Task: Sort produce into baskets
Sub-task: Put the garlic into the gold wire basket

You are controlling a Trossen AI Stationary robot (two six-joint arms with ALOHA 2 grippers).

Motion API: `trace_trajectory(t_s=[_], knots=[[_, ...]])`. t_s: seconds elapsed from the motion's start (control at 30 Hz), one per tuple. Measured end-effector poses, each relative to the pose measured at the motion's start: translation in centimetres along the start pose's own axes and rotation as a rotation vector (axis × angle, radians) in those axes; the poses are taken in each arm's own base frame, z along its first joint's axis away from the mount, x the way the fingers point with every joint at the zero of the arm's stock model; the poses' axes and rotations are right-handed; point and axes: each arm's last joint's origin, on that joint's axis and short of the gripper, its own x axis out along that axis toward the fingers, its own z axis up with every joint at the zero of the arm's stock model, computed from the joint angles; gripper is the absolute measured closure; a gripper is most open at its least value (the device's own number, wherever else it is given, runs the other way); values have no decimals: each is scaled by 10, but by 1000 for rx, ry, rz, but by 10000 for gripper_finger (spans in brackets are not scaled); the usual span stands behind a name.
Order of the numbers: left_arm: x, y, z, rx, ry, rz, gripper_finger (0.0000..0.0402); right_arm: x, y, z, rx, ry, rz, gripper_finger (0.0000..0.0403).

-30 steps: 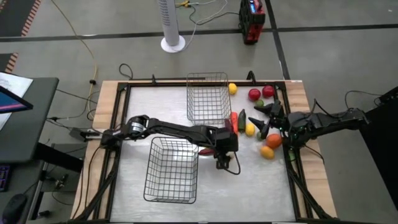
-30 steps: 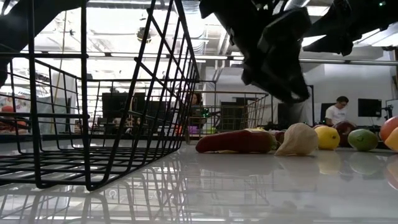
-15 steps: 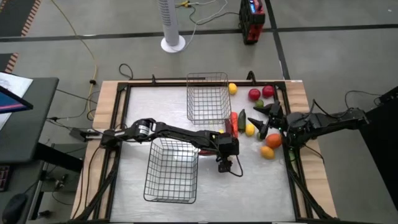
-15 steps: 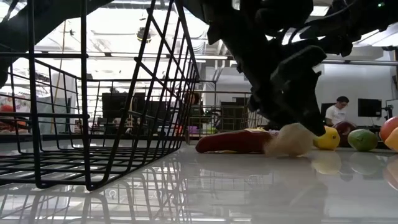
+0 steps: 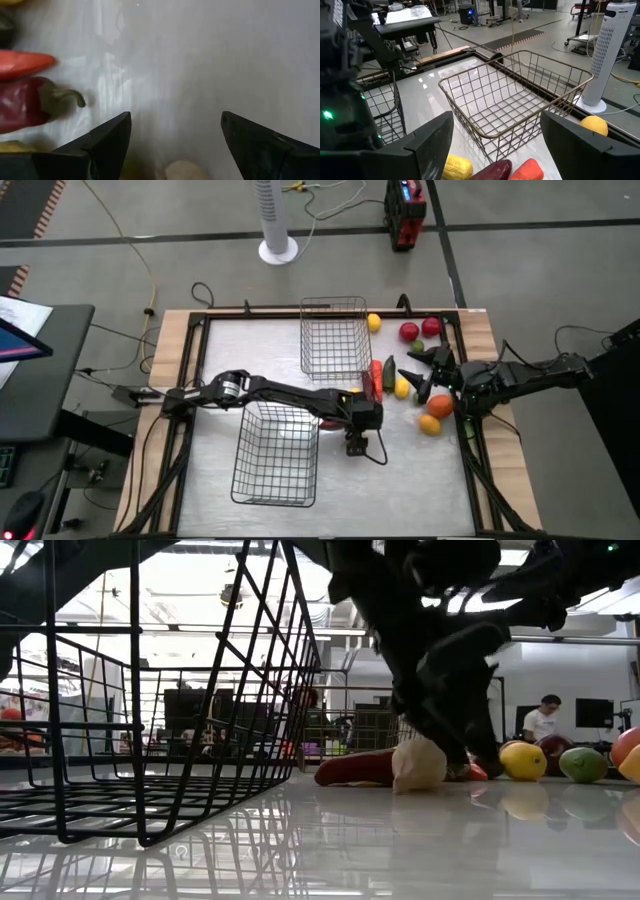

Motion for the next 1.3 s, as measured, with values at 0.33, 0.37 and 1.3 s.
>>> trace_trajectory(t_s=[0.33, 0.37, 1.3], knots=[[-29, -17, 8, 22, 99, -34, 104, 0, 0, 0, 1, 3, -1, 78], [-29, -19, 5, 16, 123, -20, 104, 0, 0, -1, 1, 5, -1, 78], [-35, -62, -14, 1164, 358, 124, 104, 2, 0, -4, 12, 6, -1, 78]])
